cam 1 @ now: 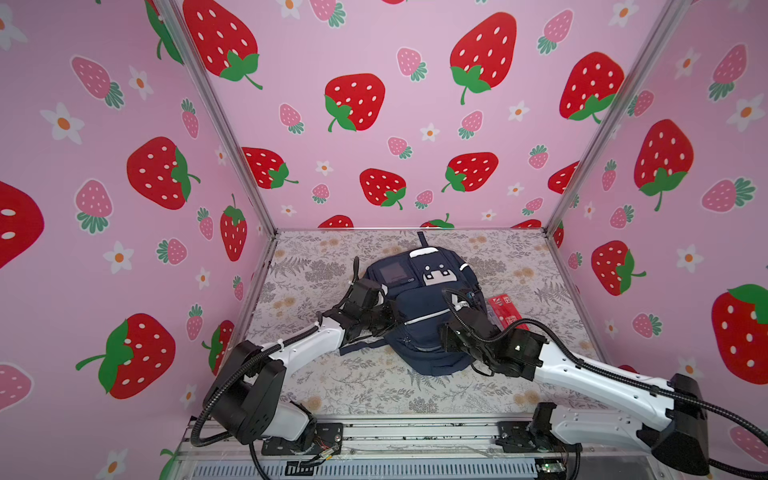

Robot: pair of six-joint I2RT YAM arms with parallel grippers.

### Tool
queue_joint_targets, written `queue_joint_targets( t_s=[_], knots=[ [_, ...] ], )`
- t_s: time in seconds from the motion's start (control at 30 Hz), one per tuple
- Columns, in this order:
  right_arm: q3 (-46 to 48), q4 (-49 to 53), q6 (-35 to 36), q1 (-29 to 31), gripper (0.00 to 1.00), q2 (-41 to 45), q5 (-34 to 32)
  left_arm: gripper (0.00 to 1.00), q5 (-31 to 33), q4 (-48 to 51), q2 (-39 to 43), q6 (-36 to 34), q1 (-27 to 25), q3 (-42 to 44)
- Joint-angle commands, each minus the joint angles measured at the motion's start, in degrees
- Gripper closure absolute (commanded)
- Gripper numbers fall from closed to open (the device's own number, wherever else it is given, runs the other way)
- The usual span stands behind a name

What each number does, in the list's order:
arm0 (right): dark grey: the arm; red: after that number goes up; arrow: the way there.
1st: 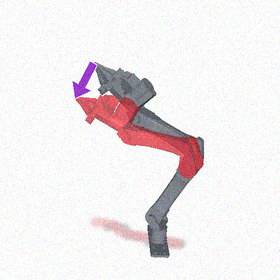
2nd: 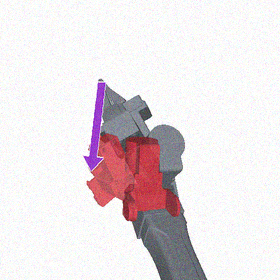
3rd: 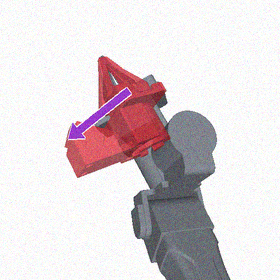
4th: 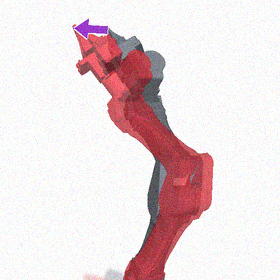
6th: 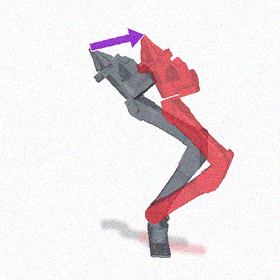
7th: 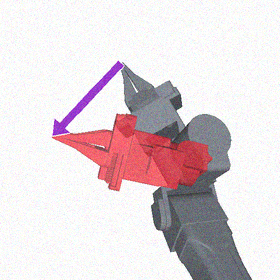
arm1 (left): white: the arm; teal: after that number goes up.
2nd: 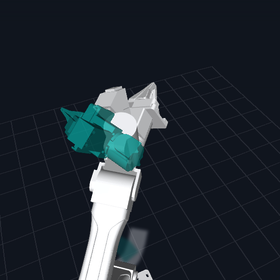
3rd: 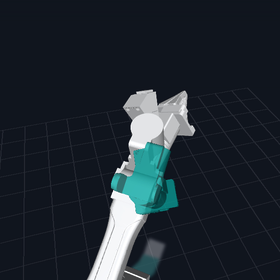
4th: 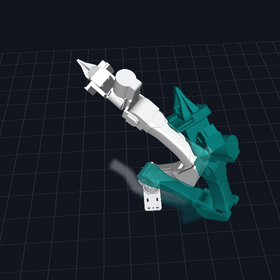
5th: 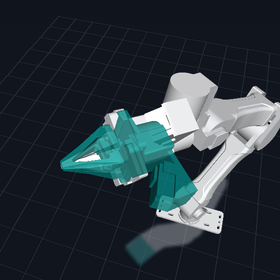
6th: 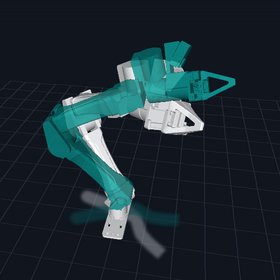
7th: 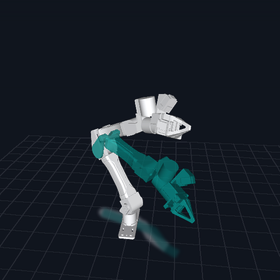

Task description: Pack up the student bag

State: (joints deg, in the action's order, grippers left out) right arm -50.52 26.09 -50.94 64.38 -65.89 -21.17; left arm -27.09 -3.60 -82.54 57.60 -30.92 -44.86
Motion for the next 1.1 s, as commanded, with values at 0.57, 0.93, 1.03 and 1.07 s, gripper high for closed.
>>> queue_joint_targets(
  t_s=[0.57, 0.93, 1.03, 1.07],
  knots=[
    [-1.45, -2.59, -1.83, 0.66, 0.5, -8.43, 1.39, 1.0, 4.34, -32.55, 9.22, 18.38, 2.45, 12.16],
    [-0.77, -5.82, 1.17, 2.44, 0.44, -7.53, 6.16, 1.0, 7.38, -37.99, 9.2, 22.21, 2.55, 15.24],
    [0.04, -6.9, 0.93, 2.76, 0.46, -7.85, 7.65, 1.0, 8.21, -37.08, 9.58, 21.77, 2.64, 15.23],
    [0.27, -8.21, 1.1, 2.77, 0.47, -7.85, 8.1, 1.0, 8.36, -36.93, 9.59, 21.59, 2.73, 15.33]
  ],
)
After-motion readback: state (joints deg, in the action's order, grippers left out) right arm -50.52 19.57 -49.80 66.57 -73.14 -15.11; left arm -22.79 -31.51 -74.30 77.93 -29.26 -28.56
